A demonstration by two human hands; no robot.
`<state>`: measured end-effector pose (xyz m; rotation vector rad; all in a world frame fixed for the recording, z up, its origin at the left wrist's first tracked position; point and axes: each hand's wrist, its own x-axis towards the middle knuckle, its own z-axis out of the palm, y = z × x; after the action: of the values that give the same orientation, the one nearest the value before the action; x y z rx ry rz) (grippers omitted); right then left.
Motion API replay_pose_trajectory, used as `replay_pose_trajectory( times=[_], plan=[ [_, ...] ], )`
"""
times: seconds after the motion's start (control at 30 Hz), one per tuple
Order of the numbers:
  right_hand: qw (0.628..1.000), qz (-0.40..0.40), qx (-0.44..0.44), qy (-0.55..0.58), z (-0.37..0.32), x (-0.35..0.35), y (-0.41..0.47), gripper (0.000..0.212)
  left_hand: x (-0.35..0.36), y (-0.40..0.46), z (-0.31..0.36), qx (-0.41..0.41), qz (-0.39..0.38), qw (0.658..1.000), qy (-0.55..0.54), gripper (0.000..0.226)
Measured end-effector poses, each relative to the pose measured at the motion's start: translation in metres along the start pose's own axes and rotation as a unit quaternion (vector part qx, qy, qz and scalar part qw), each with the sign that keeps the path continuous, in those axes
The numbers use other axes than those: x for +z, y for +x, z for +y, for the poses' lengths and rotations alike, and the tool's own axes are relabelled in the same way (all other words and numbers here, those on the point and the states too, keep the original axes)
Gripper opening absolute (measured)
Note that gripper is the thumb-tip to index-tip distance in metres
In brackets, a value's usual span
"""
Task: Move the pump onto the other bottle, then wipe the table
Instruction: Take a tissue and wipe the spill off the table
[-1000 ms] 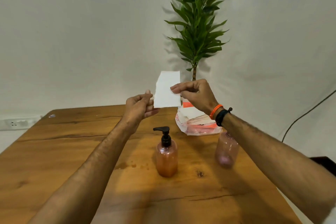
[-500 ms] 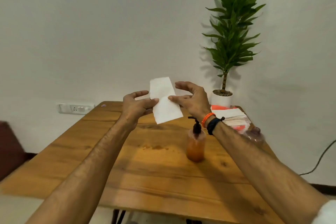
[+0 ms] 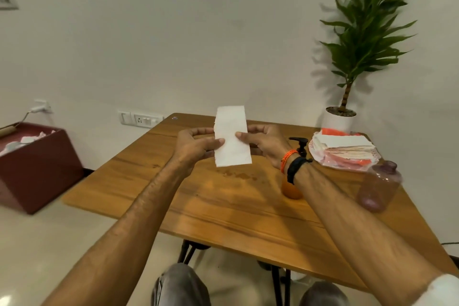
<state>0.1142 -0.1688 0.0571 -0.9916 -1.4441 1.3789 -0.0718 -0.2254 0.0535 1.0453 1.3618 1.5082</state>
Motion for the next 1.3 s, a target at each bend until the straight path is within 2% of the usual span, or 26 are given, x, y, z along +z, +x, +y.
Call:
replay_pose_trajectory(
  times=[0.17,0.27,0.4,0.47,0.53,0.7,0.83,0.93,1.0,1.1,1.17,1.3],
  plan=[
    [1.000,-0.005,0.006,-0.030,0.019,0.007,0.000,0.026,-0.002,0.004,-0.020,-0.023,-0.003,1.000,0.011,0.032],
    [0.999,0.018,-0.008,-0.027,0.029,0.006,-0.003,0.028,0.002,0.009,-0.030,-0.035,-0.001,0.999,0.023,0.035],
    [0.993,0.099,-0.016,-0.055,0.038,0.002,-0.011,0.036,0.013,0.011,-0.039,-0.042,-0.010,0.999,0.023,0.034],
    [0.983,0.148,-0.039,-0.100,0.045,-0.002,-0.020,0.026,0.018,0.009,-0.044,-0.045,-0.015,0.999,0.024,0.030],
    [0.965,0.195,-0.073,-0.158,0.055,-0.005,-0.033,0.018,0.023,0.005,-0.051,-0.049,-0.022,0.998,0.024,0.029],
    [0.915,0.281,-0.149,-0.247,0.077,-0.021,-0.066,0.017,0.040,-0.010,-0.067,-0.066,-0.033,0.997,0.030,0.023],
    [0.863,0.356,-0.211,-0.289,0.088,-0.038,-0.085,0.026,0.055,-0.018,-0.076,-0.082,-0.054,0.995,0.021,0.023],
    [0.832,0.422,-0.203,-0.299,0.096,-0.053,-0.090,0.046,0.064,-0.019,-0.078,-0.090,-0.062,0.994,0.009,0.023],
    [0.833,0.430,-0.162,-0.310,0.100,-0.062,-0.086,0.064,0.068,-0.020,-0.078,-0.092,-0.065,0.994,0.004,0.020],
    [0.865,0.392,-0.090,-0.301,0.105,-0.069,-0.076,0.083,0.072,-0.019,-0.080,-0.091,-0.063,0.994,0.007,0.023],
    [0.878,0.372,-0.067,-0.293,0.108,-0.071,-0.068,0.084,0.072,-0.018,-0.081,-0.093,-0.061,0.994,0.012,0.026],
    [0.880,0.377,-0.061,-0.283,0.109,-0.079,-0.061,0.073,0.072,-0.015,-0.082,-0.097,-0.065,0.993,0.014,0.024]
  ],
)
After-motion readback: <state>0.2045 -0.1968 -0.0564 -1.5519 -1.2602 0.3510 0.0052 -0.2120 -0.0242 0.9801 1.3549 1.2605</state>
